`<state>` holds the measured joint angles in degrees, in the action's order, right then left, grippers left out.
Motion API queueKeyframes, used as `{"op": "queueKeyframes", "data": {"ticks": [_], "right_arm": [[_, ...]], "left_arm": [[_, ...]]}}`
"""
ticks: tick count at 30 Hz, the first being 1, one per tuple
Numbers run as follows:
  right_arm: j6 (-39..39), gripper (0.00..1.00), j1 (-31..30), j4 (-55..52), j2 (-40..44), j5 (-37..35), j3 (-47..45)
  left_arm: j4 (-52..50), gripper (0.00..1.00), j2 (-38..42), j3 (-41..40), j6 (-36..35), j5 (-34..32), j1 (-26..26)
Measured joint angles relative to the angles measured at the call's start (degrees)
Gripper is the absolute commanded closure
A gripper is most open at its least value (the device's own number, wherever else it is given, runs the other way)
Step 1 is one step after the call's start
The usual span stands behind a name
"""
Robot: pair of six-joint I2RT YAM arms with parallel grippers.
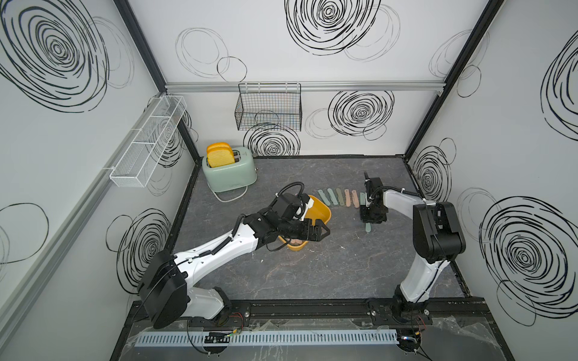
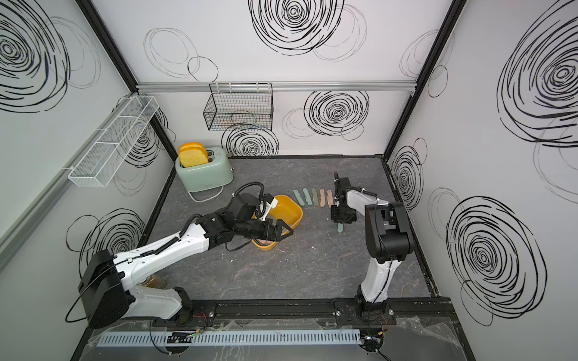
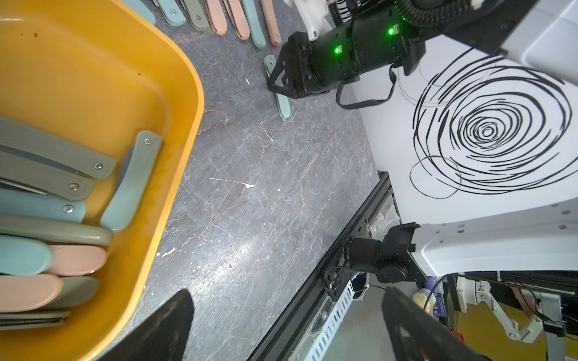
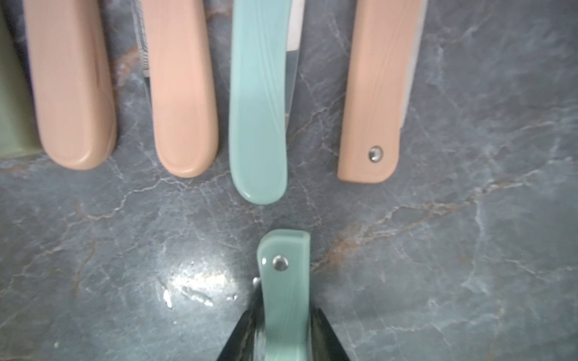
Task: Take the fruit knife out of the storage box
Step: Place the fruit knife at the center of the board.
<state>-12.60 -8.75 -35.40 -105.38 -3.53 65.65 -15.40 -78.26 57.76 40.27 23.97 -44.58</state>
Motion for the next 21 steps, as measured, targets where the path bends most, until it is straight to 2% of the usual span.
{"op": "queueKeyframes", "data": {"ticks": [6,12,18,21], "right_arm": [[0.0,0.63,0.0,-0.4,0.0,-0.3,0.4],[-0.5,0.59,-1.5,-3.1,1.4,-1.5,3.6],[-1.4,0.5,-8.0,-5.4,3.5,-1.5,10.7],[-1.6,0.47,-12.5,-5.7,3.4,-1.0,14.7]], "left_arm": [[-0.9,0.02,0.1,0.0,-0.5,0.2,1.5],[-1.8,0.02,4.3,-1.8,-1.1,0.8,8.2],[-4.4,0.02,12.1,-5.2,-2.0,1.5,16.2],[-5.8,0.02,15.4,-7.0,-2.2,1.6,17.5]]}}
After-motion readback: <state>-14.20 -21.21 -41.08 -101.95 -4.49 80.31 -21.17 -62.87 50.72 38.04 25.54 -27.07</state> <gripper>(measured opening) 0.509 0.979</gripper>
